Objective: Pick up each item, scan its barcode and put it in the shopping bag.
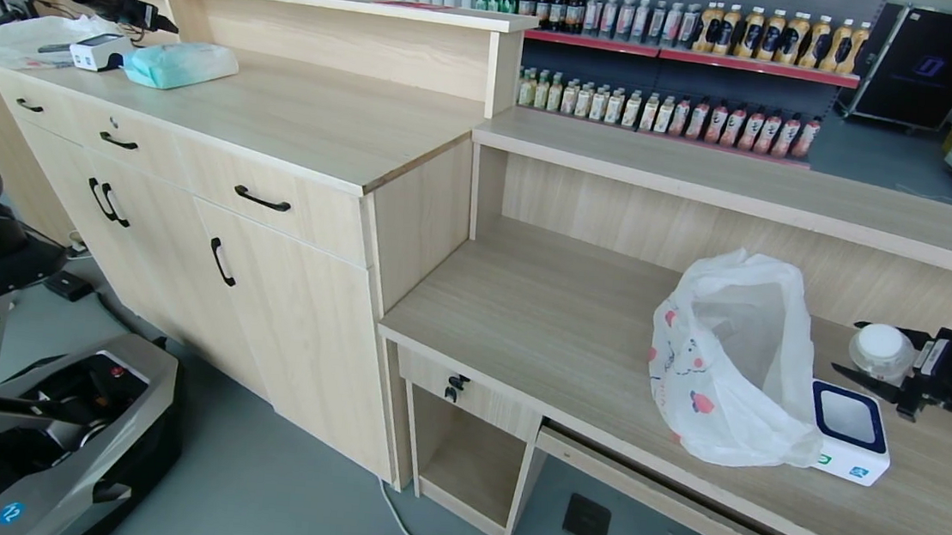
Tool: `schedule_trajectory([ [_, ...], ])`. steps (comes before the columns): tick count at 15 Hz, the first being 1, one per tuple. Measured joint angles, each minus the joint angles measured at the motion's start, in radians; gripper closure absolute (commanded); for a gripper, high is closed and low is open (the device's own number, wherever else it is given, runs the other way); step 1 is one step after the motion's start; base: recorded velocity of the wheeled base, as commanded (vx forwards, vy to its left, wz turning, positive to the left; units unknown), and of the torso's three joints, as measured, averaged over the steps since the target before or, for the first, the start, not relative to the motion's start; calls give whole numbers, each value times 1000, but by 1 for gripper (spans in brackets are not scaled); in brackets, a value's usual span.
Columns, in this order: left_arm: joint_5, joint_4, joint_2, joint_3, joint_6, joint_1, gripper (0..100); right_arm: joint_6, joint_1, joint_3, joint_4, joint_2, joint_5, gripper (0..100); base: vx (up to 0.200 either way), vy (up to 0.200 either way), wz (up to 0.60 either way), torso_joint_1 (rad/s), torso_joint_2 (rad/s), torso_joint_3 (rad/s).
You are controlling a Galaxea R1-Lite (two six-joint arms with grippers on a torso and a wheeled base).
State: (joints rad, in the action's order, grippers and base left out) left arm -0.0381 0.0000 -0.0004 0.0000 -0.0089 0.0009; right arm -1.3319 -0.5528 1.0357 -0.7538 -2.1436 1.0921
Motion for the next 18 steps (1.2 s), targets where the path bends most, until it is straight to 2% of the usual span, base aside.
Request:
schedule_trajectory([
  [18,0,0,0,0,0,1,0,39,59,33,-2,-40,1,100,0,0,0,0,0,0],
])
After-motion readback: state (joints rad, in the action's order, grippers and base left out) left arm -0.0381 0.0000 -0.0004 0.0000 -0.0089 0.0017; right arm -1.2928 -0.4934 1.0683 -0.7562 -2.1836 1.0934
